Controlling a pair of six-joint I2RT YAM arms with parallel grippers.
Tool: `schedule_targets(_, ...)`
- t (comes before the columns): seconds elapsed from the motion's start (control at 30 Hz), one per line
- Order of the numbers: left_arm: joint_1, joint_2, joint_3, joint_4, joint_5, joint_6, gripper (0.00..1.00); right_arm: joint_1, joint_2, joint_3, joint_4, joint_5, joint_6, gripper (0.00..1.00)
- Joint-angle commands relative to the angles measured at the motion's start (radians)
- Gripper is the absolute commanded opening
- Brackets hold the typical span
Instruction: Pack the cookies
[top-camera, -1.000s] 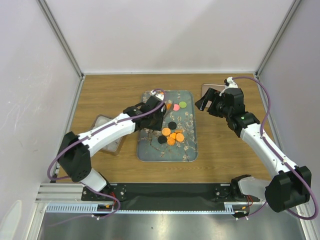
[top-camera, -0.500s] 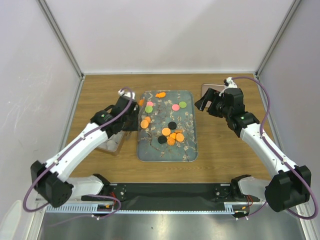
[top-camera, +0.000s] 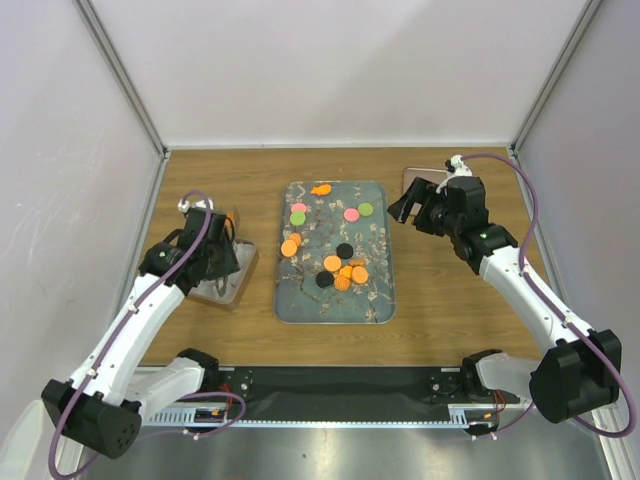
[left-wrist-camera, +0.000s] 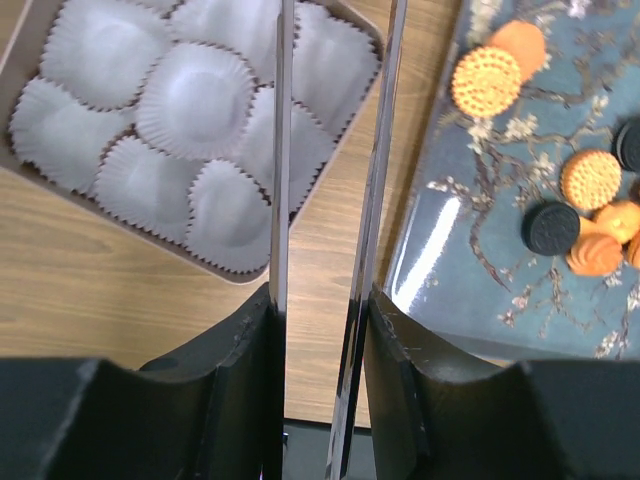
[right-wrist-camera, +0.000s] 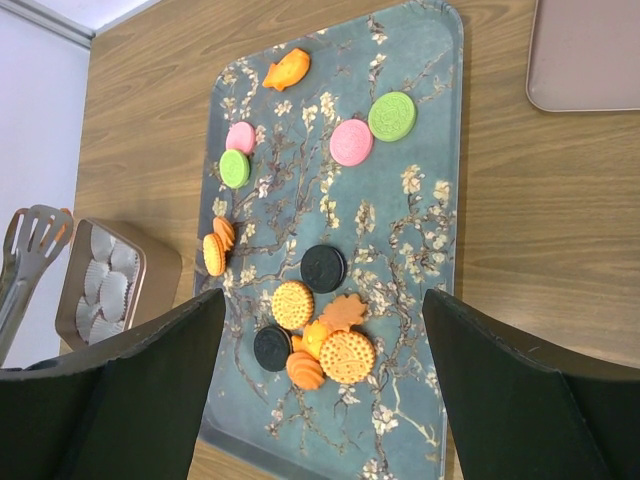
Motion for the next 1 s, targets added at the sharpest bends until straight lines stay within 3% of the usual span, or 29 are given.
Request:
schedule_targets(0.0, 0.059, -0.029, -0.010, 0.003, -0.011, -0.010, 0.42, 0.006, -0.002, 0.001, 0.036, -0.008, -0.005, 0.87)
schedule_targets(0.47, 0.301, -0.018, -0.093, 0.110, 0.082, 0.048, 0.41, 0.008, 0.005, -0.002, 0.042, -0.020, -0.005, 0.87)
schedule_targets(0.97, 0.359, -0.004, -0.171, 0.182, 0.113, 0.063, 0.41, 0.011, 0.012, -0.003, 0.051, -0.036, -0.002, 0.87)
